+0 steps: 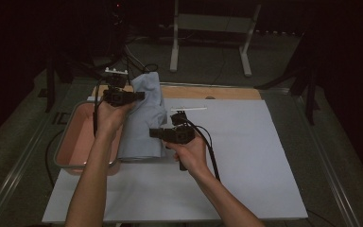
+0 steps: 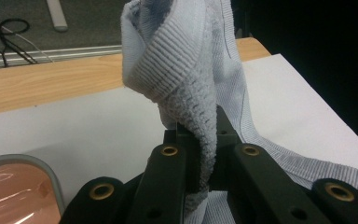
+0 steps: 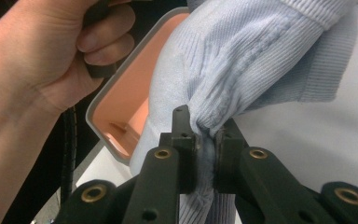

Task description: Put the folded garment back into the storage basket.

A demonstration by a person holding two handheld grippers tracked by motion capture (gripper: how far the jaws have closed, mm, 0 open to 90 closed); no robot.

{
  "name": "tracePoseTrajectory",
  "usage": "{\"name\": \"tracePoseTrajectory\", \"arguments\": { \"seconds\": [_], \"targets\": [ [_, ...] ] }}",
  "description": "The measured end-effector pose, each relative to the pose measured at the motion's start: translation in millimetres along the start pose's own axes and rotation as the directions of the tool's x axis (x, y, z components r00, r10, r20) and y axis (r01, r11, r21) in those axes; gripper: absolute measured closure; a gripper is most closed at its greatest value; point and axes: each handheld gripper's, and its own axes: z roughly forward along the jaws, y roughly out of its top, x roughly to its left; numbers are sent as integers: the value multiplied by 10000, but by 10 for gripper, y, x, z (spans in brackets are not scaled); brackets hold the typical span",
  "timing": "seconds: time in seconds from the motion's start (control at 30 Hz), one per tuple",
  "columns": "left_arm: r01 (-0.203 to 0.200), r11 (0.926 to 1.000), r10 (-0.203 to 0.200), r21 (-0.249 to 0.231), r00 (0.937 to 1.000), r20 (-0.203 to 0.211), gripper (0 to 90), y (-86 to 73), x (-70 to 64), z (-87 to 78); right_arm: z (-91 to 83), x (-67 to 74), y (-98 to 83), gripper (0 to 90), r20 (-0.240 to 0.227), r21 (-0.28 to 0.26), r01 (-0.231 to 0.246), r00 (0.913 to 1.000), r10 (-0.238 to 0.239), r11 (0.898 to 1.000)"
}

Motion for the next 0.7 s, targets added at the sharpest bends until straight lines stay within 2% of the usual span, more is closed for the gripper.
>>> {"name": "tracePoseTrajectory", "arguments": {
  "seconds": [0.7],
  "targets": [
    [164,9997,-169,-158,9994,-298,875,6,127,-150,145,118,82,825,-106,-53,-118,9999,117,9999]
  ]
}}
